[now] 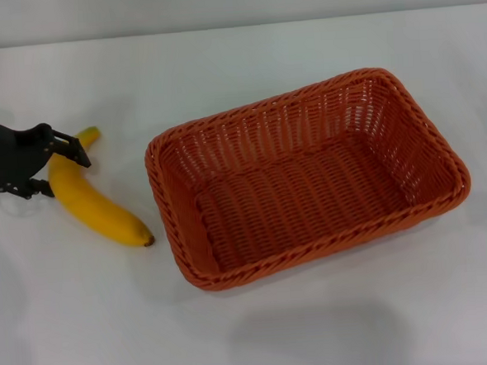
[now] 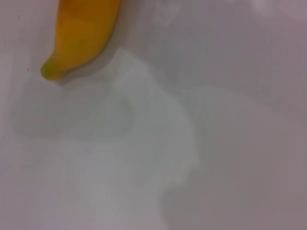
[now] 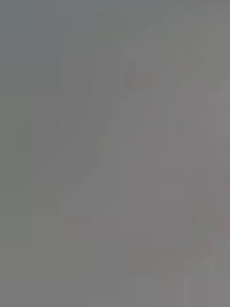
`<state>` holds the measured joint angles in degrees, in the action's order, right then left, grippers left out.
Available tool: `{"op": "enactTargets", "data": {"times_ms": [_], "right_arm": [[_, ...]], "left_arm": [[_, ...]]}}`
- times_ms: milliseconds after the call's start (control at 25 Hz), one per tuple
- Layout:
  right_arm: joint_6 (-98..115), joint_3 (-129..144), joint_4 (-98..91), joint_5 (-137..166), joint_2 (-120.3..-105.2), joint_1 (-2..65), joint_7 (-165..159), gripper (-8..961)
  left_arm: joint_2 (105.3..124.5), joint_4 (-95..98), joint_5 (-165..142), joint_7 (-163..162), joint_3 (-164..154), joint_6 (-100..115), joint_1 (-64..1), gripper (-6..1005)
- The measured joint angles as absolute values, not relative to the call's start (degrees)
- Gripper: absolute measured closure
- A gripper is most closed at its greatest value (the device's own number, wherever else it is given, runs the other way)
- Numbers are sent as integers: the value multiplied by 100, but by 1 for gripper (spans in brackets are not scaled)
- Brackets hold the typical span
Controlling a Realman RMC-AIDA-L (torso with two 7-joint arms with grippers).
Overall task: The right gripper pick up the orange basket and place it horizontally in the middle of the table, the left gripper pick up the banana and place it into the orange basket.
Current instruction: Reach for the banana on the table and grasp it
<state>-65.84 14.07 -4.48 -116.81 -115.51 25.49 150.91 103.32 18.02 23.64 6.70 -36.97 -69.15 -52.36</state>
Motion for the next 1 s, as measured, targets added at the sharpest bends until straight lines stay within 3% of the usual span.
{"op": "enactTargets", "data": {"times_ms": [160,400,800,1000], "right_arm": [[-6583,1406,-459,-11681,-11548,2532,15094,110],[-6555,1406,-459,-11686,-11538,2525,15097,110],[-6547,1406,-486,-11695,-11540,2530,15100,110],[-6547,1369,-502,-11703,-11540,2528,15100,110]], "left_arm": [[10332,1802,2304,661,-3699,-6868,-5240,353],[10328,1801,2252,610,-3699,-6860,-5240,481],[10326,1899,2294,925,-3814,-6851,-5231,475],[10228,2257,2911,1164,-3807,-6871,-5129,471]]}}
